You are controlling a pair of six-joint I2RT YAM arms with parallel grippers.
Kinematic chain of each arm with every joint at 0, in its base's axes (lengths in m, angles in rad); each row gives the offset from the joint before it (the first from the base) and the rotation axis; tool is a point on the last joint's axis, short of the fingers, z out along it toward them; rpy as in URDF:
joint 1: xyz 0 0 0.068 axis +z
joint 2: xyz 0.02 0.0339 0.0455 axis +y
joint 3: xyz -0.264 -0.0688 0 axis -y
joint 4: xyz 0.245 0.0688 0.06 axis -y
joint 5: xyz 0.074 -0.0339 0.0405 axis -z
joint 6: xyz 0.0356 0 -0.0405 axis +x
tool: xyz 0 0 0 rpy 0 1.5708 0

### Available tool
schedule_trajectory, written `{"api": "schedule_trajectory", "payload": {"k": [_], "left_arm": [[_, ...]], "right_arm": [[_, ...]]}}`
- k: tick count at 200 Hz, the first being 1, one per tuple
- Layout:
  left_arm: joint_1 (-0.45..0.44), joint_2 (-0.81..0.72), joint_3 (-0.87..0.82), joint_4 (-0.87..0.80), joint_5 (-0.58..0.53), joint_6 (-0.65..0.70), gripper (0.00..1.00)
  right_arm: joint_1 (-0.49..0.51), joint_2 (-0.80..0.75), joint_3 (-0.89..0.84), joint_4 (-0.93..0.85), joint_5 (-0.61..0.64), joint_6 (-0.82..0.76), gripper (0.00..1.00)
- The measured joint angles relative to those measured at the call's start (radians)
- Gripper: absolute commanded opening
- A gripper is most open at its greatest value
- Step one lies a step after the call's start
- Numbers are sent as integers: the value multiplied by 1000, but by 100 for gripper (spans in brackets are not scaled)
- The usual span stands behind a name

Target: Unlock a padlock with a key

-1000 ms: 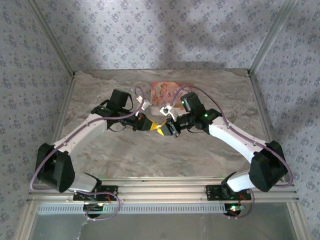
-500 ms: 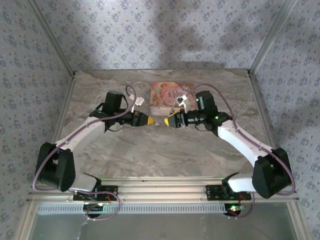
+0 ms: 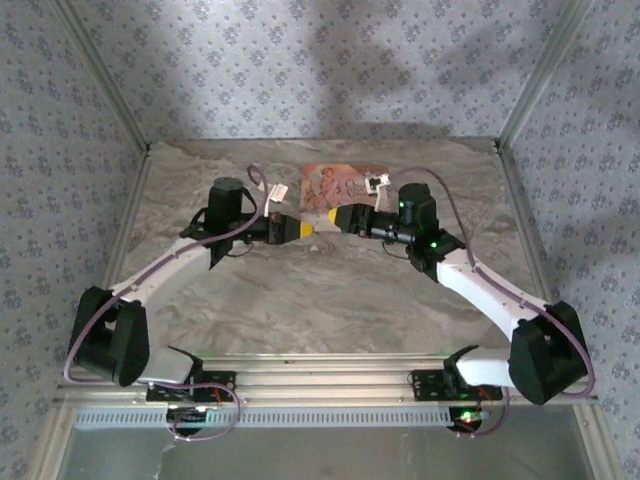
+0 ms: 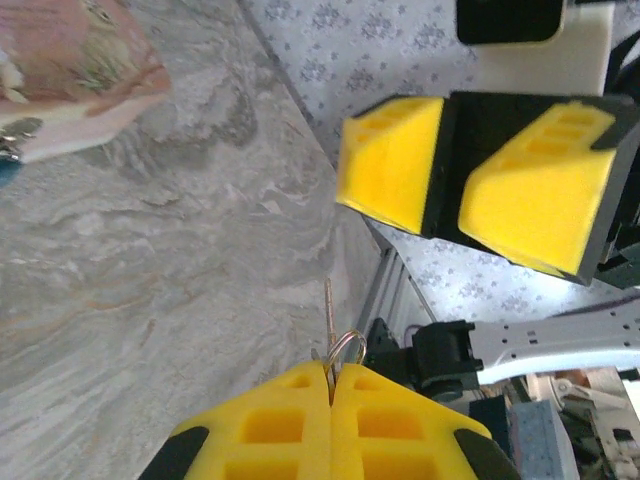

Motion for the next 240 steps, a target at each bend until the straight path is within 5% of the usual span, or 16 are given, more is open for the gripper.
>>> {"api": "schedule_trajectory", "payload": {"k": [29,98,168,197,220,240], "left_arm": [[-19,0,0,0,16,0,0],[-21,0,8,0,12,0,0],[-21,1,25,-4,1,0,0],[-21,1,25,-6,-3,1,0],[-22,0,31,-38,-43,30,31],[-23,-11,36,-95,-119,85,40]], "right_arm": [[30,56,2,42,0,58,34],[52,76,3,53,1,104,34],[66,75,18,69,-2,121,0],[66,76,26,68,-4,118,0],[71,75,53,0,11,90,0],[110,76,176,-254,132,-7,0]]}}
